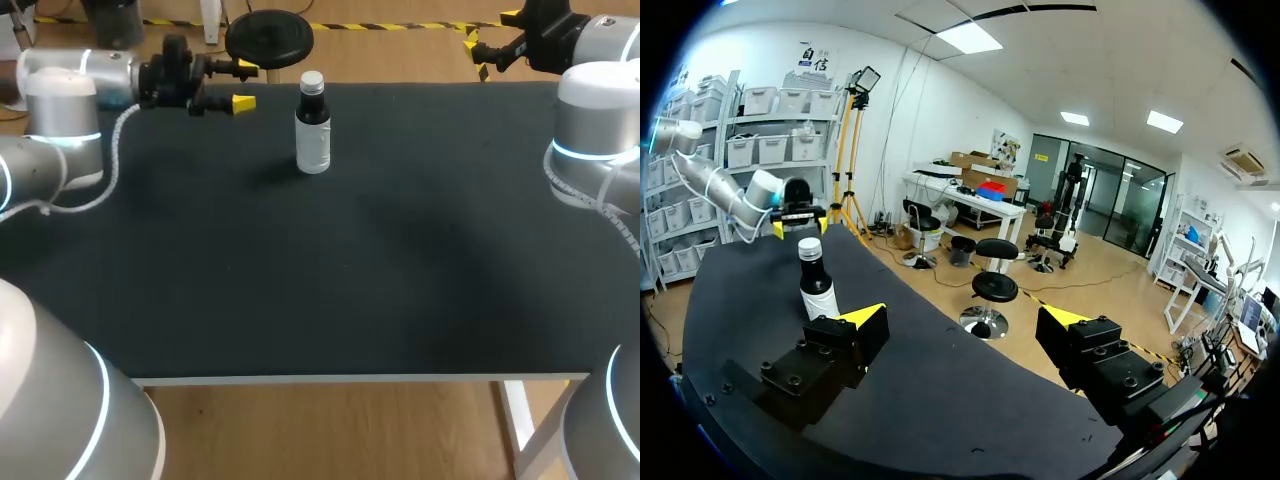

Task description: Unscrew the bottle cap

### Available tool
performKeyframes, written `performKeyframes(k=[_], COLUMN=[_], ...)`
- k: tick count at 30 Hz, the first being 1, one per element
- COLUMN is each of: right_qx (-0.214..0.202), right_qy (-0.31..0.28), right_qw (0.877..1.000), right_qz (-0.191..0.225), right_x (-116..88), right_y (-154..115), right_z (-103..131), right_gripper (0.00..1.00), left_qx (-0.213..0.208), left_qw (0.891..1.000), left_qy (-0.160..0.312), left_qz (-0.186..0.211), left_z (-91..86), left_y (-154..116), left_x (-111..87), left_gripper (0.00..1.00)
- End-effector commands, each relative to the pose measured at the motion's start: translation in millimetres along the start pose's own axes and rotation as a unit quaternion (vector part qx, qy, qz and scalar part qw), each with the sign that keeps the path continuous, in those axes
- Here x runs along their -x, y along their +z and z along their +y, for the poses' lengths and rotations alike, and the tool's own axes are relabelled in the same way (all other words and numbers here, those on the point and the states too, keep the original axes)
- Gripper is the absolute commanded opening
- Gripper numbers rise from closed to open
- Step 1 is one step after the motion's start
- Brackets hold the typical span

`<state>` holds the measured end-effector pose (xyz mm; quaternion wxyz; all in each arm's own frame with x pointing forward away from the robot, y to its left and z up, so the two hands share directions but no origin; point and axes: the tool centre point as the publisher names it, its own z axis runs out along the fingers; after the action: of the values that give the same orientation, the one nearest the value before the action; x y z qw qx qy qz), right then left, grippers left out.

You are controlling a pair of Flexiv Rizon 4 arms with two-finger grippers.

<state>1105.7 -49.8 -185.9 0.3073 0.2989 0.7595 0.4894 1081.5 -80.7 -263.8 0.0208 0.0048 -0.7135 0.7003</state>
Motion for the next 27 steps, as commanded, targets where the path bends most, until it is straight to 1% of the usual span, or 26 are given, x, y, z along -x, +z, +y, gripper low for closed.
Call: performKeyframes(k=[1,6,11,15,27], right_qx=[-0.001,-0.001,-0.001,-0.001,-0.001], right_qy=[0.0,0.0,0.0,0.0,0.0], right_qw=[1.0,1.0,1.0,1.0,1.0], right_qz=[0.0,0.0,0.0,0.0,0.0], right_x=[-0.1,-0.1,-0.1,-0.1,-0.1], right_y=[-0.8,-0.8,-0.8,-0.8,-0.8], right_z=[0.5,0.5,0.5,0.5,0.5], right_gripper=[1.0,1.0,1.0,1.0,1.0], left_qx=[0.001,0.004,0.003,0.002,0.002], left_qw=[1.0,1.0,1.0,1.0,1.0], left_qy=[0.002,0.002,0.004,0.007,0.004], left_qz=[-0.004,-0.003,-0.004,-0.001,0.0], left_z=[2.9,7.2,6.6,5.8,10.2], left_y=[15.3,25.7,30.4,40.2,45.3], left_x=[-2.6,-0.3,-0.2,-0.7,5.2], left_gripper=[1.0,1.0,1.0,1.0,1.0])
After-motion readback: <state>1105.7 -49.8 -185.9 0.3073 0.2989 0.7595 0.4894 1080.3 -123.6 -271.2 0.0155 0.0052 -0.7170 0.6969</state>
